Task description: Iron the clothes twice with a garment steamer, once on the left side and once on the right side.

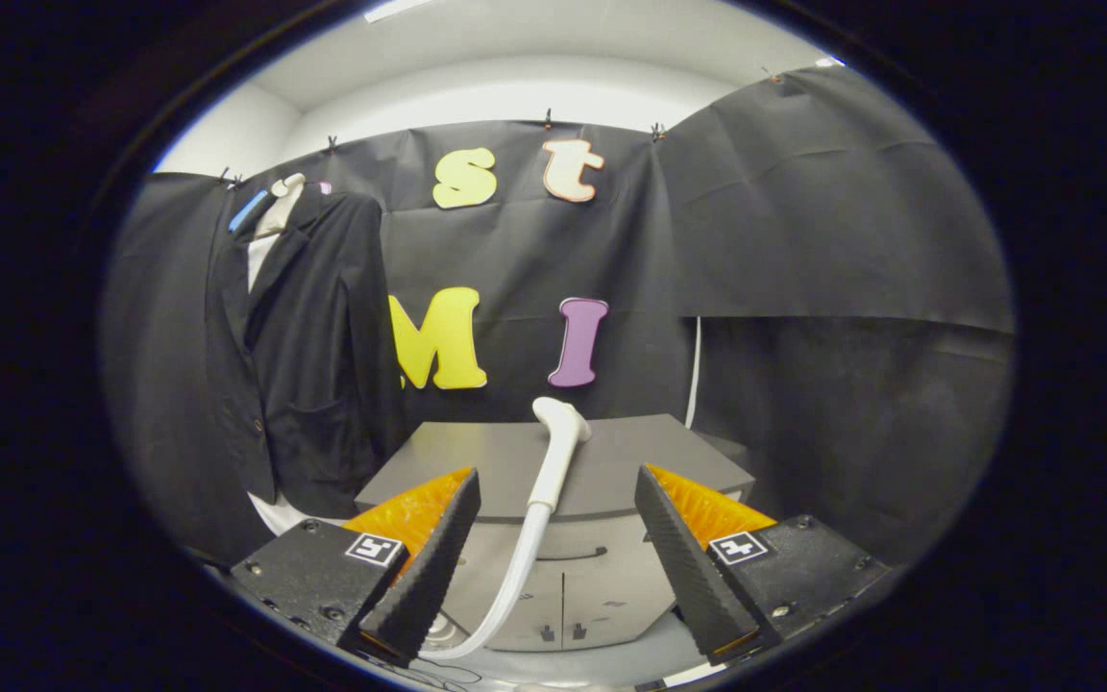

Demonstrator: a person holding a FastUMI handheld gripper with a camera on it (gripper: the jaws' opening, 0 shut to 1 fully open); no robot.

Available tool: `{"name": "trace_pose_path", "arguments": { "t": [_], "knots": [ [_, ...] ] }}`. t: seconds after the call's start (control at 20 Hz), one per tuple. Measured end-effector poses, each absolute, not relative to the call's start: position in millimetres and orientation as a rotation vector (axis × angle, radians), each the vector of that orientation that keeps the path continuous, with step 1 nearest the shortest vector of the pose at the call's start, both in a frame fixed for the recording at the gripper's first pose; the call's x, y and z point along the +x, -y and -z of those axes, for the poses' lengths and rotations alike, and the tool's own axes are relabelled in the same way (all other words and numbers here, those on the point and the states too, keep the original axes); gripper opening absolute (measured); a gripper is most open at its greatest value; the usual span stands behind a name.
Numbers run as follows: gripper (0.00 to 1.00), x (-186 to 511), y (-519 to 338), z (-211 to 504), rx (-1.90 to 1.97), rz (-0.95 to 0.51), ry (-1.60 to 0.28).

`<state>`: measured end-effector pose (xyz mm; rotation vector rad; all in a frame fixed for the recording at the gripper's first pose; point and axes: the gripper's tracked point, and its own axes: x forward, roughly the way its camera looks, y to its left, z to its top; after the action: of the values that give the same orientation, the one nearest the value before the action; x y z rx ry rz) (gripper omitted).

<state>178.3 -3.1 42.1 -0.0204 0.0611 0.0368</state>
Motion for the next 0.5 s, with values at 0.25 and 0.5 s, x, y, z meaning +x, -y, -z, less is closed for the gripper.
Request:
{"name": "trace_pose_path", "arguments": {
  "t": [0.25,0.5],
  "knots": [
    [1.00,267,5,-29,-0.030,-0.077,-0.109],
    [1.00,341,6,2,-0.038,-0.121,-0.195]
  ]
}}
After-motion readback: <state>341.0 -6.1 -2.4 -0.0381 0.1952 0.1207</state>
